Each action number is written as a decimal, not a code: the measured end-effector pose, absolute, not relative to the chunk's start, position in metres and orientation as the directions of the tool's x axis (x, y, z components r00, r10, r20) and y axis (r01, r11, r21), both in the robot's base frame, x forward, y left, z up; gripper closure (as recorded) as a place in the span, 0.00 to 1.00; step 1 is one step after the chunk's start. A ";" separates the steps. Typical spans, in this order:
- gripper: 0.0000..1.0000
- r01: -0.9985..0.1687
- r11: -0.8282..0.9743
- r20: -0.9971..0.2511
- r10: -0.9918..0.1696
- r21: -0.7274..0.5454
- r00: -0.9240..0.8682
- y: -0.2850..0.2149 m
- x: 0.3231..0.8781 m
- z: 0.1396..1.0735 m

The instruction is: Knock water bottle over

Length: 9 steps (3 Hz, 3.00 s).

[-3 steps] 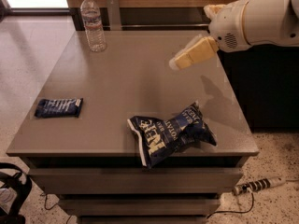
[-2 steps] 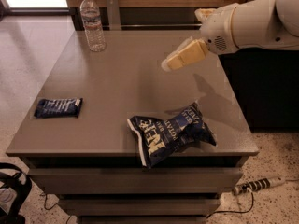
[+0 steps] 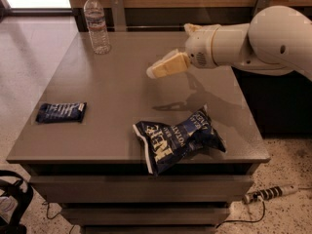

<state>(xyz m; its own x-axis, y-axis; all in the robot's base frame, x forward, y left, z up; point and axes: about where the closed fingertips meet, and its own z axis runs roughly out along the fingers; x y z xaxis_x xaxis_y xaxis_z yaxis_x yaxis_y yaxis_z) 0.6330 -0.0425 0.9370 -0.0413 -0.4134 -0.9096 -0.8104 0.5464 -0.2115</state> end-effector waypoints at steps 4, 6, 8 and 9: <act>0.00 -0.780 0.612 -0.949 -0.306 -0.133 -0.078 0.054 0.703 0.929; 0.00 -0.746 0.661 -0.968 -0.226 -0.074 -0.104 0.078 0.731 0.922; 0.00 -0.742 0.665 -0.974 -0.211 -0.084 -0.079 0.078 0.755 0.925; 0.00 -0.746 0.660 -0.981 -0.189 -0.090 -0.049 0.077 0.781 0.927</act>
Offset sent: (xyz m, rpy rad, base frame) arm 0.0620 0.0746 0.0014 0.0982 -0.0246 -0.0669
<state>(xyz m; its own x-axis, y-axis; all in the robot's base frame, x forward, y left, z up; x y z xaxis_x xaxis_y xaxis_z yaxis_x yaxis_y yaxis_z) 0.7807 0.0775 0.9273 -0.0487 -0.1892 -0.9807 -0.7463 0.6595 -0.0902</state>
